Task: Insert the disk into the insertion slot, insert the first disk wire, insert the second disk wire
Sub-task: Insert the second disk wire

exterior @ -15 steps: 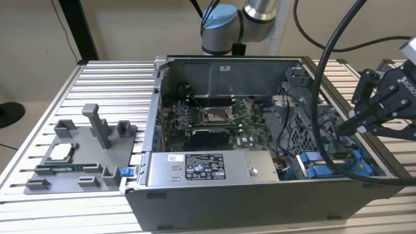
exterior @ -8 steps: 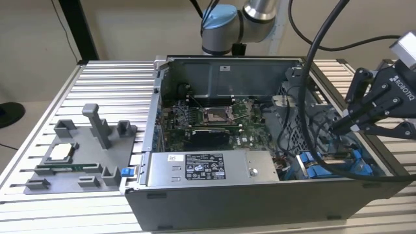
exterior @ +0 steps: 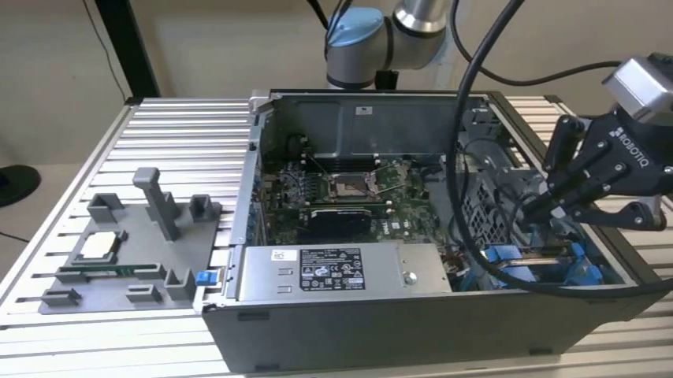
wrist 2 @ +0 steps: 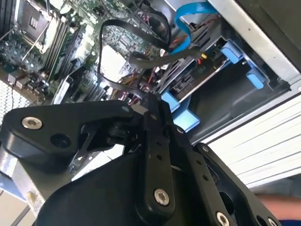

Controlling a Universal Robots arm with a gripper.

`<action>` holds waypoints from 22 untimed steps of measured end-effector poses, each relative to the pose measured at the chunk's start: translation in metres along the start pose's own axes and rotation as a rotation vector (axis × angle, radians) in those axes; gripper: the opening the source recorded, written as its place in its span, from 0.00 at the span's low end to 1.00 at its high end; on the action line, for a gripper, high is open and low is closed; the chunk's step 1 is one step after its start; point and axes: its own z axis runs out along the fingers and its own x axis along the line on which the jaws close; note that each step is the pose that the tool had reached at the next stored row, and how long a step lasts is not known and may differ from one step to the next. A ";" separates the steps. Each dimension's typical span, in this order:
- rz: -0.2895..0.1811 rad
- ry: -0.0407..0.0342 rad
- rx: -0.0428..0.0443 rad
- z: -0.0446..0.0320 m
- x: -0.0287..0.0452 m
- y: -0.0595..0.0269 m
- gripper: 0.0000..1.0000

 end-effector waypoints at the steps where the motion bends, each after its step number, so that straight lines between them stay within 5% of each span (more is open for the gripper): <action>1: -0.002 0.0022 0.0134 0.0006 0.0000 0.0019 0.00; 4: -0.009 0.0129 0.0590 0.0019 0.0001 0.0066 0.00; 10: -0.012 0.0537 0.1212 0.0035 0.0007 0.0122 0.00; 18: -0.008 0.1287 0.1843 0.0058 0.0006 0.0195 0.00; 22: -0.010 0.1481 0.2248 0.0086 0.0005 0.0241 0.00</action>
